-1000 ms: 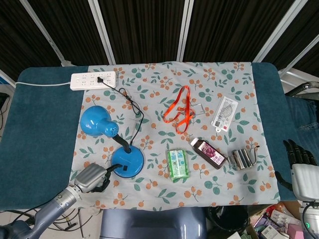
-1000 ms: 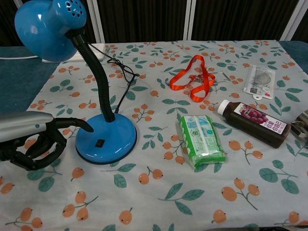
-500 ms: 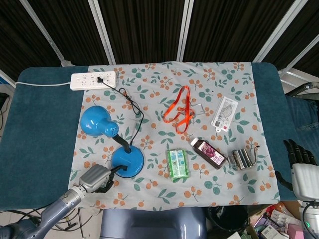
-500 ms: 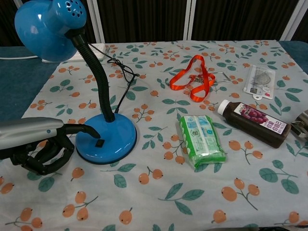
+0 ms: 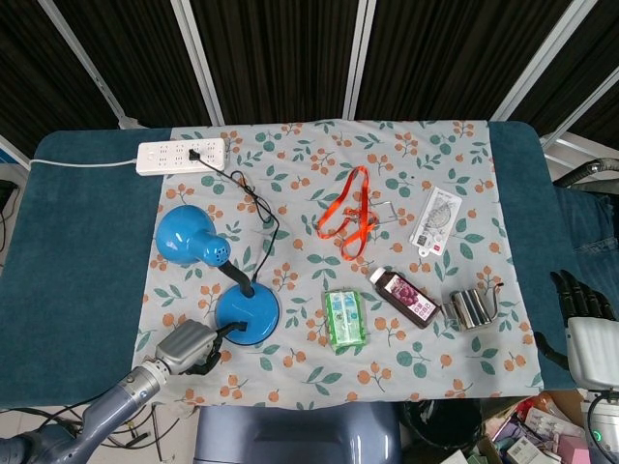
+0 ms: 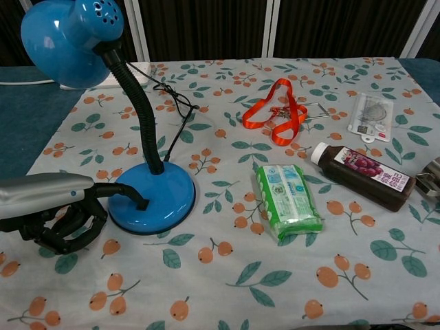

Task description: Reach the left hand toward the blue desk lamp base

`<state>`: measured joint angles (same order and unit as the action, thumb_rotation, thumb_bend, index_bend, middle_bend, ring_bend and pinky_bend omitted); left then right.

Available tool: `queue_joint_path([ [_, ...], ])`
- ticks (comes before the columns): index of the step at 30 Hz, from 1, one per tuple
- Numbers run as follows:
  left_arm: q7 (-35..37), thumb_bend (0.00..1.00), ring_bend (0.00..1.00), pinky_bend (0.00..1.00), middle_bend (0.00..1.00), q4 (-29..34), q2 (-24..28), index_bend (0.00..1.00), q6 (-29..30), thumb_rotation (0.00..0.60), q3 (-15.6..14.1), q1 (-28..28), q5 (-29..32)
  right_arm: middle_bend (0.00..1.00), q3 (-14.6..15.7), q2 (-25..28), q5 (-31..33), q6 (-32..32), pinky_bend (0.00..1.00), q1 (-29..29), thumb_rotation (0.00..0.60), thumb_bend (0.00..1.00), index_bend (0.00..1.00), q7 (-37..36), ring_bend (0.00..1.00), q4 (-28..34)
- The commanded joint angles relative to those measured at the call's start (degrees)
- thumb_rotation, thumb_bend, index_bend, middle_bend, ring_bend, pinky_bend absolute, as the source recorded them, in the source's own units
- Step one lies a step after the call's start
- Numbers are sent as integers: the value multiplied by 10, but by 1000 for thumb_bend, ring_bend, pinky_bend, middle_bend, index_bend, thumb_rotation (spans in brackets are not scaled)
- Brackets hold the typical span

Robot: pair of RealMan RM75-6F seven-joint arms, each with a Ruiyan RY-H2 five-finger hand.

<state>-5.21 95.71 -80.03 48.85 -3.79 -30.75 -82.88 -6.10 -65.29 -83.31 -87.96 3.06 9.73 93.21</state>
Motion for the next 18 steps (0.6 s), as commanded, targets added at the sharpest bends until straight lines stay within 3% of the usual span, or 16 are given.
queue_joint_path([
  [1, 0, 583, 695, 691, 667, -4, 0, 145, 0, 600, -2, 0, 2, 56, 0, 0, 1, 0, 161, 0, 600, 162, 4, 0, 120, 0],
  [14, -1, 580, 695, 691, 667, -4, 0, 167, -9, 600, -9, -7, -1, 56, 0, -1, 1, 0, 161, 0, 600, 163, 4, 1, 121, 0],
  [18, 1, 580, 695, 690, 667, -4, 1, 215, -12, 600, -13, -8, -5, 56, 0, -1, 0, 0, 161, 0, 600, 162, 4, 1, 121, 0],
])
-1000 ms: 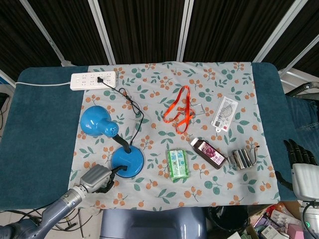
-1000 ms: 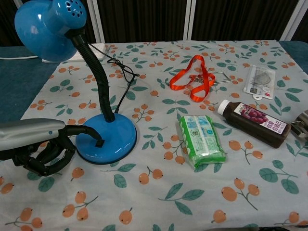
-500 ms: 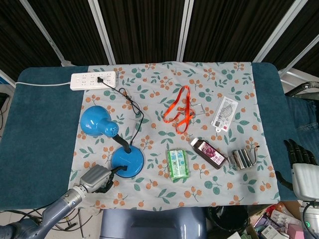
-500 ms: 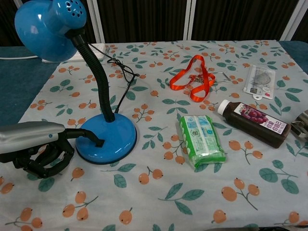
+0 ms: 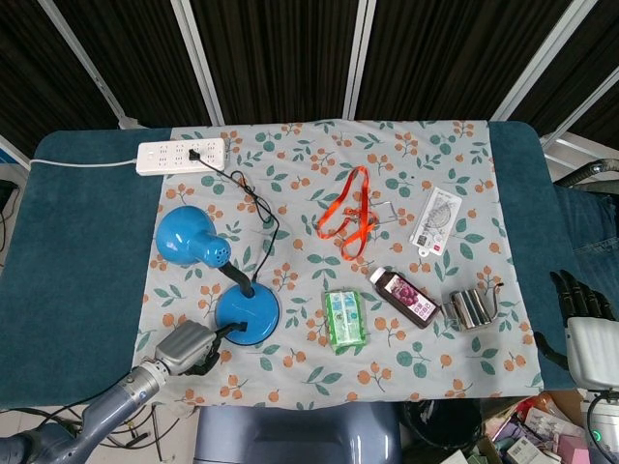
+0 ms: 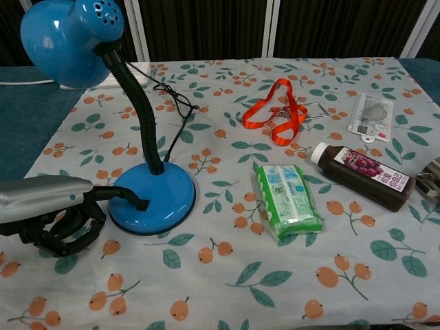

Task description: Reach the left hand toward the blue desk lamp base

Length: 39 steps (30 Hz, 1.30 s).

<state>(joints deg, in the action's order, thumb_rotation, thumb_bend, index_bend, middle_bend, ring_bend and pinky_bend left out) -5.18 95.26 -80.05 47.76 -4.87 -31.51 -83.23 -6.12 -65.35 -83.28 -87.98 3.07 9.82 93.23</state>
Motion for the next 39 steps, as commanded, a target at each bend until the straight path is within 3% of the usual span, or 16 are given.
queue_joint_path([
  [1, 1, 580, 695, 690, 667, 0, 2, 225, -2, 600, -4, -1, -3, 56, 0, 0, 0, 0, 161, 0, 600, 162, 4, -1, 121, 0],
  [5, -9, 579, 695, 691, 667, -4, 3, 269, 0, 600, -10, 0, -8, 56, 0, 0, 0, 0, 161, 0, 600, 162, 4, -1, 121, 0],
  [10, -13, 577, 695, 691, 666, -4, 2, 255, -1, 600, -12, -1, -7, 56, 0, 0, -1, -1, 161, 0, 600, 162, 4, 0, 121, 0],
  [16, -6, 495, 636, 666, 595, 1, 4, 160, 16, 600, -2, 1, -8, 56, 0, 0, 0, 0, 161, 0, 600, 163, 4, 0, 121, 0],
  [22, 2, 420, 373, 474, 369, 31, 25, 114, 70, 600, 10, 12, -33, 56, 0, 0, 1, 0, 161, 0, 600, 162, 4, 0, 121, 1],
  [27, -29, 318, 165, 207, 241, 67, 69, 110, 129, 600, 10, 32, -60, 56, 0, 0, 0, -1, 161, 0, 600, 162, 4, 2, 121, 1],
  [32, -129, 265, 88, 67, 167, 117, 136, 102, 187, 600, 0, 68, -56, 56, 0, -1, -1, -2, 161, 0, 600, 162, 4, 3, 121, 2],
  [39, -222, 260, 41, 3, 136, 186, 219, 96, 250, 600, -26, 125, -19, 56, 0, -2, -3, -4, 161, 0, 600, 163, 4, 5, 120, 1],
])
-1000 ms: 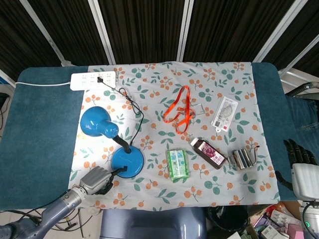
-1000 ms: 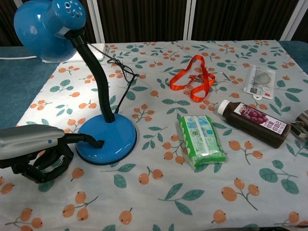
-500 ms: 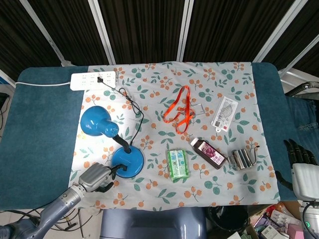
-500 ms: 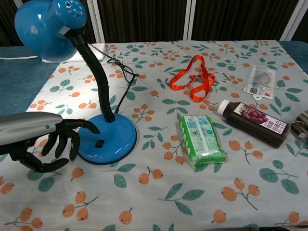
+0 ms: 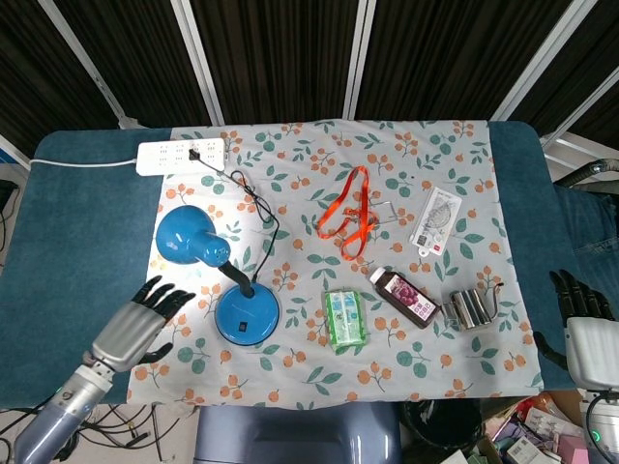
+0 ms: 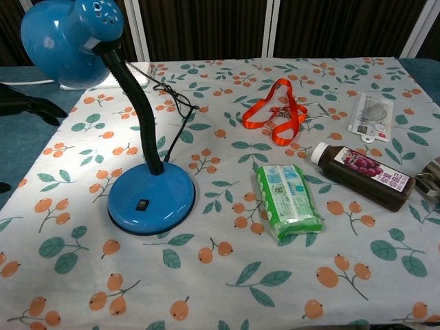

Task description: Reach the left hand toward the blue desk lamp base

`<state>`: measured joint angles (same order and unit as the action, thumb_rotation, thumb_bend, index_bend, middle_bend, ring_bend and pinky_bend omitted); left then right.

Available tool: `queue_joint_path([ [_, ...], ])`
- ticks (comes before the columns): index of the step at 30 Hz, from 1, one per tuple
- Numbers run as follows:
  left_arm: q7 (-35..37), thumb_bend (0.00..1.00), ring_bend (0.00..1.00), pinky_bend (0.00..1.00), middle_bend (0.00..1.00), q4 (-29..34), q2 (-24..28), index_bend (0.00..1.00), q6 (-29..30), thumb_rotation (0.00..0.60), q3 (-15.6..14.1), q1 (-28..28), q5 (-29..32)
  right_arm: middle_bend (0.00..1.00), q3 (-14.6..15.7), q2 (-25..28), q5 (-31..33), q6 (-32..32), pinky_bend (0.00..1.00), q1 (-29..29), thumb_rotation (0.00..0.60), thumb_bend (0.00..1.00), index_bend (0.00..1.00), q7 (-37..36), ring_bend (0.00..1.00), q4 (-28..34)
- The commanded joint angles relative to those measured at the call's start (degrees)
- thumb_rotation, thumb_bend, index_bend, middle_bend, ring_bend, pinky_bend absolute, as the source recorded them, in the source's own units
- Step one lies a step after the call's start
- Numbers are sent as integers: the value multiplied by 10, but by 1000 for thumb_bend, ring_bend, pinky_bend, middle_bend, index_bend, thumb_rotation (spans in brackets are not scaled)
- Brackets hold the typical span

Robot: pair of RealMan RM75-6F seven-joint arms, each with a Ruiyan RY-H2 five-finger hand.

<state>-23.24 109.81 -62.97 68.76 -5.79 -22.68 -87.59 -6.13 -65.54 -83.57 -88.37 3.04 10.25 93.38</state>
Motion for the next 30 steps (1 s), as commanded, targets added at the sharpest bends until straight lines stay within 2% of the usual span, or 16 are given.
queue_joint_path([
  [1, -45, 260, 41, 2, 133, 43, 55, 95, 48, 600, -18, 43, 31, 56, 0, 0, -1, -1, 161, 0, 600, 163, 4, 0, 120, 0],
  [5, -49, 260, 41, 3, 121, 47, 72, 91, 97, 600, -18, 78, 58, 56, 1, 0, -1, -1, 161, 0, 600, 163, 4, 0, 120, 0],
  [9, -35, 260, 29, 2, 106, 23, 62, 84, 133, 600, -11, 106, 85, 56, 1, -1, -2, -1, 161, -1, 600, 162, 4, 1, 121, 0],
  [13, 13, 260, 10, 0, 94, -20, 38, 83, 167, 600, 15, 126, 108, 56, 1, -1, -2, -1, 161, -1, 600, 163, 4, 1, 121, 0],
  [15, 38, 261, 10, 0, 93, -44, 27, 95, 184, 600, 25, 132, 103, 56, 1, -1, -2, 0, 161, 0, 600, 162, 4, 1, 121, 0],
  [18, 97, 265, 10, 0, 90, -111, -1, 103, 242, 600, 46, 148, 63, 56, 0, -1, -1, 0, 161, 0, 600, 162, 4, 0, 120, -1],
  [22, 150, 267, 10, 0, 91, -165, -18, 108, 296, 600, 57, 161, 20, 56, 0, 0, 0, 1, 161, 0, 600, 163, 4, -2, 120, -1],
  [26, 178, 267, 10, 0, 91, -182, -14, 110, 297, 600, 52, 173, 22, 56, 1, 0, -2, 1, 161, 0, 600, 163, 4, -2, 121, -2],
  [30, 189, 267, 10, 0, 92, -170, 8, 109, 263, 600, 46, 175, 46, 56, 2, 1, -4, -1, 161, -1, 600, 163, 4, -2, 120, -1],
])
